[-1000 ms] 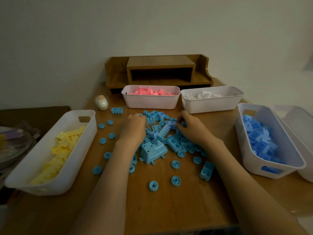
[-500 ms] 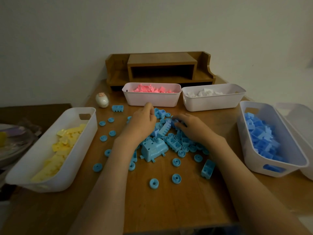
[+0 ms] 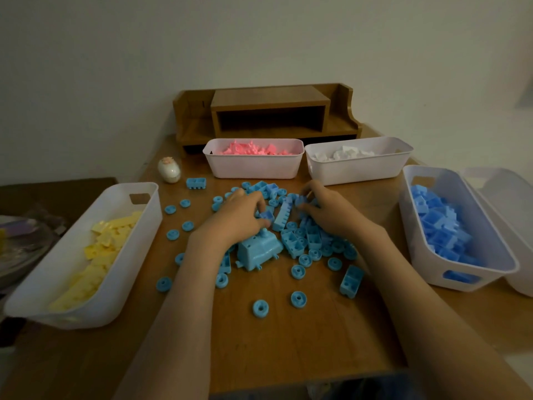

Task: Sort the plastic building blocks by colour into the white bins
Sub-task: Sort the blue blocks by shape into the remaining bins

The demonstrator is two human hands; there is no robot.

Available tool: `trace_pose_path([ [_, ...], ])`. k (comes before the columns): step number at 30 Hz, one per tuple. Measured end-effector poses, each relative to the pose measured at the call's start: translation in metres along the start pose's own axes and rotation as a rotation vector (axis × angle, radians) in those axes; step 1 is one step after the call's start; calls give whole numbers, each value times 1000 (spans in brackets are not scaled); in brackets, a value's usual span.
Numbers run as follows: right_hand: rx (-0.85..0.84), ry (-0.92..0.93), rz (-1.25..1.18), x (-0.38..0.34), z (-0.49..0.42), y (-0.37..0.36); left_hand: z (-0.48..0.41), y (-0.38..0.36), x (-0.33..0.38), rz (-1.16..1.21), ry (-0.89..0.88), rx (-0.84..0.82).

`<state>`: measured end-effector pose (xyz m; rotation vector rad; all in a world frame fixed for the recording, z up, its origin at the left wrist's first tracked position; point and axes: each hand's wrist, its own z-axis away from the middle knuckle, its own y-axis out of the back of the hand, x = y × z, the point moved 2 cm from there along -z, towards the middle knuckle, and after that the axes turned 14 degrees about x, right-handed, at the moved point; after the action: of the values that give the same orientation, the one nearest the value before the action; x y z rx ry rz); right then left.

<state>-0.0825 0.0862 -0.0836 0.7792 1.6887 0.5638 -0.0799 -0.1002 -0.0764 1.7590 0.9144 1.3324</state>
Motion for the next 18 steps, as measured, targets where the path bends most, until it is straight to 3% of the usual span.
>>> trace_pose_path([
  [6, 54, -33, -122, -3, 1, 3, 2, 7, 6, 41, 2, 167],
  [10, 134, -71, -321, -7, 1, 6, 3, 13, 17, 289, 60, 273],
  [14, 47, -160, -759, -14, 2, 8, 7, 8, 30, 456, 150, 234],
  [18, -54, -168, -790, -15, 3, 3, 6, 2, 39, 421, 151, 136],
])
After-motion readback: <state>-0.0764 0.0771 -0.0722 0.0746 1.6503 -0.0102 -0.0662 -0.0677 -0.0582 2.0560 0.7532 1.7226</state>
